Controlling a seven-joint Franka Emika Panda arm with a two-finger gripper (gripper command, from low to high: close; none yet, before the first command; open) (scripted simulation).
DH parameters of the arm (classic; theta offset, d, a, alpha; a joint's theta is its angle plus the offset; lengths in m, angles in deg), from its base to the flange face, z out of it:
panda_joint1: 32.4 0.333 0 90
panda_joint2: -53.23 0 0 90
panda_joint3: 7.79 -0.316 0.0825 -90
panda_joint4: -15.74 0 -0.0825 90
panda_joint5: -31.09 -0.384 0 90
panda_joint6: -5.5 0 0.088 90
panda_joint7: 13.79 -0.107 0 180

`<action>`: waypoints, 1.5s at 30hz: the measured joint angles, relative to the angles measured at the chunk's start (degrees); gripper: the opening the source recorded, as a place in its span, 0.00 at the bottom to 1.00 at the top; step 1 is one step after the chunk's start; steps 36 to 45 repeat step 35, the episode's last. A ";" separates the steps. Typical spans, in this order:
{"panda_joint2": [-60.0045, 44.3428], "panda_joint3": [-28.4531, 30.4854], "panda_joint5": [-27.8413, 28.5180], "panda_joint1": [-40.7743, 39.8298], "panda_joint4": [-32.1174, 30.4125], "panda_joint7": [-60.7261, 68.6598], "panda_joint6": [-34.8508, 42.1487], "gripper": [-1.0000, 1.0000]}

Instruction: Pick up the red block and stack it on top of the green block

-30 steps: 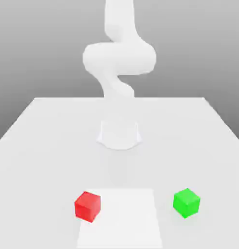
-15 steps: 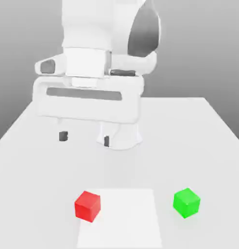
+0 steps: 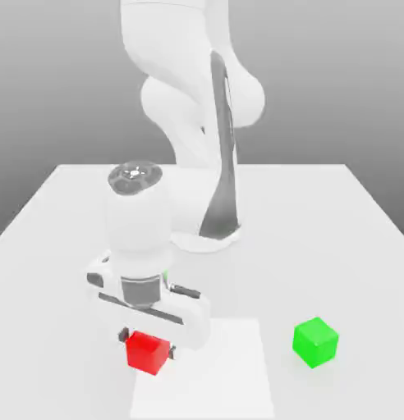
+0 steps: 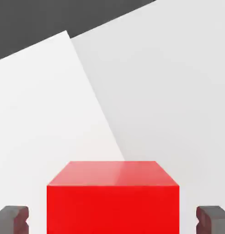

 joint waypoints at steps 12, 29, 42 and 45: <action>12.44 -1.40 1.32 3.30 -1.60 -5.09 10.79 0.00; 12.47 -11.03 3.40 27.27 0.00 -43.53 12.34 0.00; 6.82 -9.73 6.02 27.67 0.22 -45.58 7.03 1.00; 6.82 -9.73 6.02 27.67 0.22 -45.58 7.03 1.00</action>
